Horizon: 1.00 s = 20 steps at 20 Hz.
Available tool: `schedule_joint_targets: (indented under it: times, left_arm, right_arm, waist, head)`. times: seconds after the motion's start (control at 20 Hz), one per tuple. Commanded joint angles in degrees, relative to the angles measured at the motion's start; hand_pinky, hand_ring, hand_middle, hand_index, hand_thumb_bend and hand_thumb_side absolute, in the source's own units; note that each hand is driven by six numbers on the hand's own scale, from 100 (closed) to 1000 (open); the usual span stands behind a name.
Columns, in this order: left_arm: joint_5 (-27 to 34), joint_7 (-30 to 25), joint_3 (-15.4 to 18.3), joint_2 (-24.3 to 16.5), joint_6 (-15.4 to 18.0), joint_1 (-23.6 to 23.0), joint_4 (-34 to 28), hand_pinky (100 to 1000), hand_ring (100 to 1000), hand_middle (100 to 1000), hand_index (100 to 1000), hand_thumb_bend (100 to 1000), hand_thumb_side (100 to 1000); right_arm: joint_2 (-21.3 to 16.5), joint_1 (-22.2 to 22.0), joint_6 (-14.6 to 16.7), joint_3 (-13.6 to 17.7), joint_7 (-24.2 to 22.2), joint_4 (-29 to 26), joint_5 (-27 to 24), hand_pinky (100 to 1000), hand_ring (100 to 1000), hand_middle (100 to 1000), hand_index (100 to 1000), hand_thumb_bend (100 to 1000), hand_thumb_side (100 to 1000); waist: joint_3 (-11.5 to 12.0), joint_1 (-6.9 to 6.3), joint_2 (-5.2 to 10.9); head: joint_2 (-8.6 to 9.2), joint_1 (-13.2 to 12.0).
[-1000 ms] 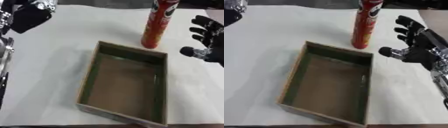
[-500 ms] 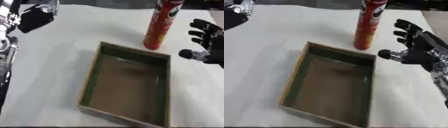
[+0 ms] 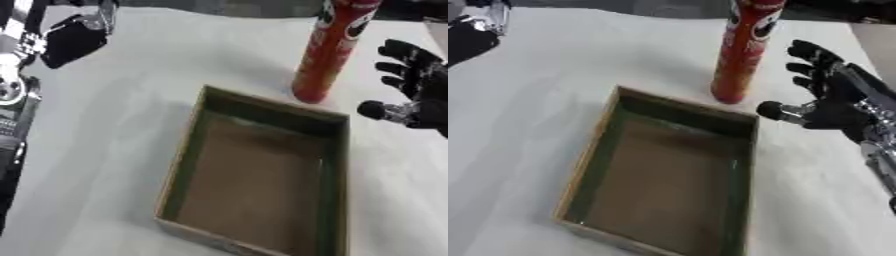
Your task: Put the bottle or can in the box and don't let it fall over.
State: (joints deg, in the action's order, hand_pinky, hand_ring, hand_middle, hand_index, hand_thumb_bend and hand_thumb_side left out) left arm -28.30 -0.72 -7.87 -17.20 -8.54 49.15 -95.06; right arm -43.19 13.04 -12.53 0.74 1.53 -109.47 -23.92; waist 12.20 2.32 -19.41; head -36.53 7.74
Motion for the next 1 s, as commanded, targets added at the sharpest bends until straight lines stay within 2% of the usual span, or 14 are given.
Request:
schedule_joint_targets:
  times: [0.05, 0.6, 1.0]
  left_arm:
    - [-0.38, 1.26, 0.79, -0.40, 0.25, 1.98, 0.26, 575, 613, 421, 901, 100, 300]
    - [0.45, 2.48, 1.55, -0.91, 2.25, 5.96, 3.05, 574, 607, 419, 887, 100, 295]
    - [0.27, 2.46, 1.84, -0.96, 2.50, 8.15, 4.83, 574, 608, 418, 876, 100, 290]
  right_arm:
    - [-2.51, 1.16, 0.90, 1.18, 0.40, 0.47, -1.11, 1000, 1000, 1000, 1000, 791, 194]
    - [-4.02, 4.03, 2.43, 2.28, 2.75, 2.34, -4.62, 1000, 1000, 1000, 1000, 781, 183]
    - [-4.66, 5.18, 2.74, 2.82, 3.77, 3.61, -6.01, 1000, 1000, 1000, 1000, 779, 181]
  waist:
    - [0.20, 0.08, 0.65]
    - [1.18, 0.46, -1.22]
    - [1.53, 0.62, -2.26]
  head:
    - [1.43, 0.47]
    - [4.80, 1.96]
    - [6.07, 1.99]
